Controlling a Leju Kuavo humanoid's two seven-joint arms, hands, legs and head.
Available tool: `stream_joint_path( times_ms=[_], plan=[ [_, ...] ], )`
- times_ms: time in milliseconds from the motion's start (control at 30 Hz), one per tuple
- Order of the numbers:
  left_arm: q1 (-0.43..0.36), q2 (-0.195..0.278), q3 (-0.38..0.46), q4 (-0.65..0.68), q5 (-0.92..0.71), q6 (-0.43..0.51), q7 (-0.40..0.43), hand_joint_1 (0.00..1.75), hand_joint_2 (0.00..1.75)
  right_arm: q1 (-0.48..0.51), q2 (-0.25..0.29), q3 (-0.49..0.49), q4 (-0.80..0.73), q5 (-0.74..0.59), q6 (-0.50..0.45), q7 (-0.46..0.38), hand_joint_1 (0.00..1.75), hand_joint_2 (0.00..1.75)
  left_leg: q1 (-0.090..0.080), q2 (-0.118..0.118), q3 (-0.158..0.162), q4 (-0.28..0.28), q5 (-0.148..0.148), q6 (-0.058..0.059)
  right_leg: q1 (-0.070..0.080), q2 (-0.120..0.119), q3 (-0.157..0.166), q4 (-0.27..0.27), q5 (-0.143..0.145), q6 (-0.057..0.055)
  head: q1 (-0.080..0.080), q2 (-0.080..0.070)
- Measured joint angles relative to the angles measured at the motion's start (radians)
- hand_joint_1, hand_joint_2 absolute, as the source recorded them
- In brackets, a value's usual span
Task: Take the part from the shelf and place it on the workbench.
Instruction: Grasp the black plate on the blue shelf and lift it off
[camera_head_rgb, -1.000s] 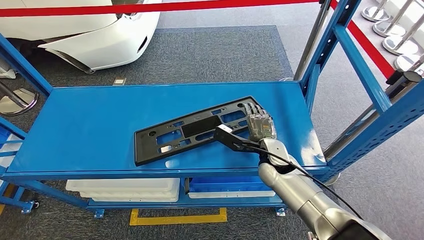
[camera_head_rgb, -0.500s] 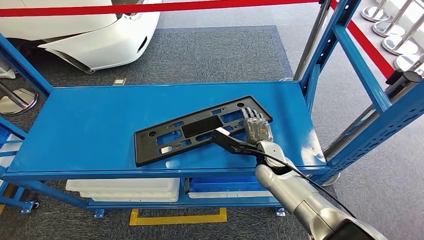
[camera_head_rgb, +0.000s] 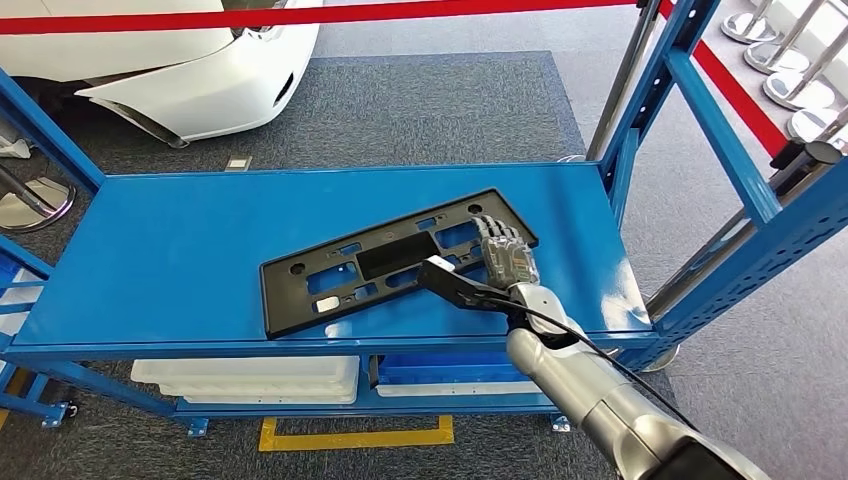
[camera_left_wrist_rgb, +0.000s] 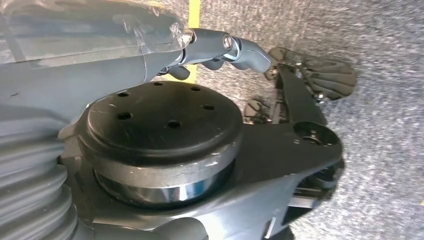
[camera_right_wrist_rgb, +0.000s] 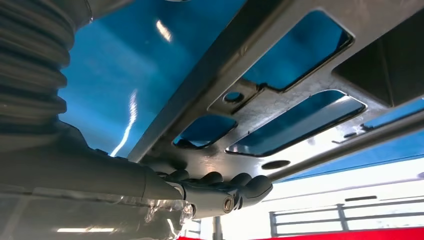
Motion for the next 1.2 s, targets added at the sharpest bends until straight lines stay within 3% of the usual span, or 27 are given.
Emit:
stream_joint_path(
  times_ms=[267,400,733,1200],
  plan=[
    [0.0,-0.008,0.005,0.0,0.002,0.006,-0.021,0.0,1.75,-0.014,0.038,0.043,0.038,0.004,-0.046,0.018,0.01,1.75,0.0,0.0,0.0,0.0,0.0,0.0,0.001,0.0,0.0,0.0,0.0,0.0,-0.001,0.0],
    [0.0,-0.008,0.006,0.0,-0.002,0.007,-0.025,0.0,1.75,-0.031,0.038,0.073,0.068,0.049,-0.075,0.016,1.75,1.75,0.0,0.0,0.0,0.0,0.0,0.0,0.001,0.0,0.0,0.0,0.0,0.0,0.0,0.0],
    [0.0,-0.011,0.015,0.0,0.008,0.016,-0.027,0.0,1.75,-0.071,0.041,0.113,0.162,0.072,-0.145,0.029,1.75,1.75,0.0,0.0,0.0,0.001,0.0,0.0,0.001,0.0,0.0,0.0,0.0,0.0,0.0,0.0],
    [0.001,-0.011,0.019,0.0,0.017,0.009,-0.03,0.0,1.75,-0.078,0.04,0.119,0.194,0.092,-0.173,0.052,1.75,1.75,0.0,0.0,-0.001,0.002,0.001,0.001,0.0,0.0,0.0,0.0,0.001,0.001,-0.001,0.0]
  ],
)
